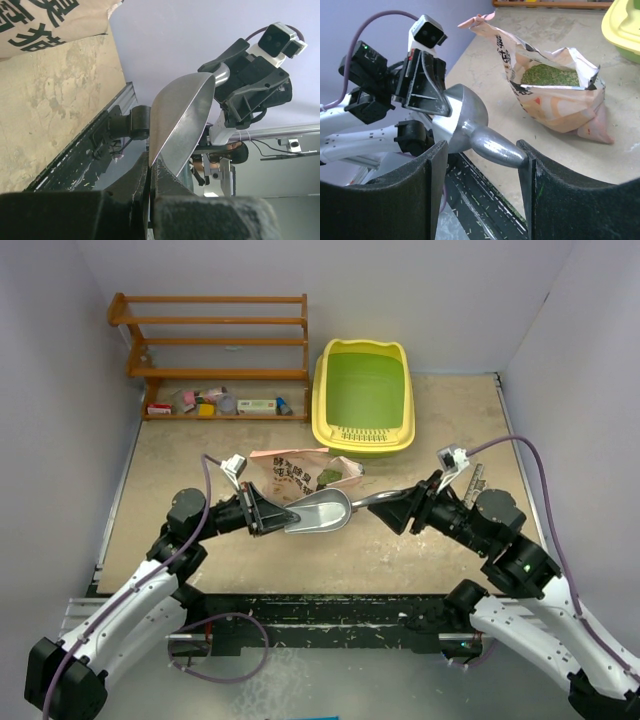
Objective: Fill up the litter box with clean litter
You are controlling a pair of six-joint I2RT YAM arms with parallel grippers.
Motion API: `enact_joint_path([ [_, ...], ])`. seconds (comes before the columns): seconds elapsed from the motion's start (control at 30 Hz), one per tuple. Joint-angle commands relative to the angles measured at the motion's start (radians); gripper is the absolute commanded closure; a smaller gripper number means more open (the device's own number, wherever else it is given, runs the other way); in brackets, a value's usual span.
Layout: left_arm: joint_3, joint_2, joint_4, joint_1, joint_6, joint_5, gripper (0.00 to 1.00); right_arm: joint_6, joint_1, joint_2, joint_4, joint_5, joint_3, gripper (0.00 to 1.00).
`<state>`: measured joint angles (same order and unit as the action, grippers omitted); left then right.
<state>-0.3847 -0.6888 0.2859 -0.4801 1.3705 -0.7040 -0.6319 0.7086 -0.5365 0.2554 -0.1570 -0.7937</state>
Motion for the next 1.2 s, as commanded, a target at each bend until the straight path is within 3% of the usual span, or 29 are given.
enact_joint_path([
  [0.0,-0.004,0.017,0.050,0.000,0.024,0.008,1.00,-0.021,0.002,-0.035,-0.115,-0.048,-0.003,0.42],
  [0.3,-0.017,-0.003,0.069,0.000,0.026,0.010,1.00,-0.003,0.002,-0.133,-0.164,-0.107,-0.016,0.49],
  [0.53,-0.016,-0.013,0.083,0.000,0.026,0.011,1.00,0.001,0.002,-0.149,-0.161,-0.128,-0.019,0.71],
  [0.77,-0.020,-0.017,0.076,0.000,0.019,0.016,1.00,0.002,0.002,-0.141,-0.136,-0.149,-0.014,0.99],
  [0.83,-0.024,-0.020,0.072,-0.001,0.016,0.015,1.00,0.003,0.002,-0.143,-0.132,-0.153,-0.015,1.00],
  [1.0,-0.037,-0.029,0.062,-0.001,0.006,0.011,1.00,0.007,0.002,-0.157,-0.117,-0.163,-0.014,0.77],
  [1.03,-0.039,-0.029,0.062,-0.001,0.006,0.012,1.00,0.008,0.002,-0.158,-0.115,-0.166,-0.013,0.78],
  [1.17,-0.038,-0.026,0.058,-0.001,0.007,0.018,1.00,0.016,0.003,-0.166,-0.098,-0.167,-0.015,1.00],
])
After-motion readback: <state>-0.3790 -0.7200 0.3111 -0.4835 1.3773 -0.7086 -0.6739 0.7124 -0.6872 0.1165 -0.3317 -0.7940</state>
